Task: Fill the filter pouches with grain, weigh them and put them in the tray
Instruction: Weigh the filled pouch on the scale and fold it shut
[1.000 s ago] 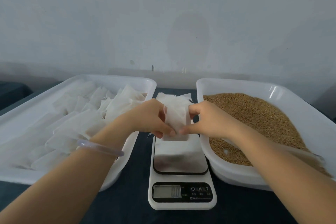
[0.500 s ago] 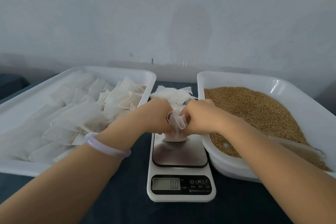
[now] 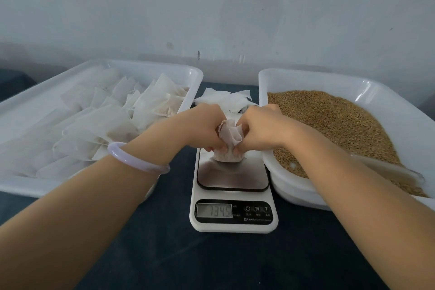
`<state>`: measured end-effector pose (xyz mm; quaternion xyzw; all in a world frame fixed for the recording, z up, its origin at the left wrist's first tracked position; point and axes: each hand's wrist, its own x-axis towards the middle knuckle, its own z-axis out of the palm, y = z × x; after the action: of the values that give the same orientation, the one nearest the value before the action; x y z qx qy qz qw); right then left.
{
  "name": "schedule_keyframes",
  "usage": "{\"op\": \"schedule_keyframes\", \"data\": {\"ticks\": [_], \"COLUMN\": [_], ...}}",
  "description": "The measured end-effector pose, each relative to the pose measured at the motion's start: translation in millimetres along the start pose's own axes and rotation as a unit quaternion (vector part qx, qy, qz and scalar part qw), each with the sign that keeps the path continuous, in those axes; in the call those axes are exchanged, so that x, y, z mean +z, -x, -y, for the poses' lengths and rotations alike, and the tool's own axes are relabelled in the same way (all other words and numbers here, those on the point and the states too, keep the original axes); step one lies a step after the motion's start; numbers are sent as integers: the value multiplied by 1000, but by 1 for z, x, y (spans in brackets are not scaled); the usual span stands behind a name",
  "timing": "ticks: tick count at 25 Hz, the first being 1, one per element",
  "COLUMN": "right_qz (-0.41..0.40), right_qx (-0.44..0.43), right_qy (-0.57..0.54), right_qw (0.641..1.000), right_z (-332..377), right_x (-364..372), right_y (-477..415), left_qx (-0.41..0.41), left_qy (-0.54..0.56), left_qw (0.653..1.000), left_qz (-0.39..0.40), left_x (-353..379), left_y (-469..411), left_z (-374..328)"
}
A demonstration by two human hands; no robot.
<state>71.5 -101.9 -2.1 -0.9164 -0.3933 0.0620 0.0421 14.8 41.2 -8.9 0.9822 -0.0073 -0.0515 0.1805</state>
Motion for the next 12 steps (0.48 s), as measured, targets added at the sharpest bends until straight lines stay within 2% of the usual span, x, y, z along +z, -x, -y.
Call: {"op": "schedule_keyframes", "data": {"ticks": [6, 10, 12], "right_qz": [2, -13, -12], "right_qx": [2, 10, 5], "right_qy": [-17, -193, -237], "right_qw": [1000, 981, 971], "right_z": [-1, -11, -12], "right_x": [2, -3, -3], "right_y": [1, 5, 6], "left_qx": [11, 13, 13], "left_qy": [-11, 50, 96], "left_qw": [1000, 997, 994], "left_qz": [-7, -53, -59], "left_x": [2, -1, -2], "left_y": [1, 6, 8], "left_z": [0, 1, 2]}}
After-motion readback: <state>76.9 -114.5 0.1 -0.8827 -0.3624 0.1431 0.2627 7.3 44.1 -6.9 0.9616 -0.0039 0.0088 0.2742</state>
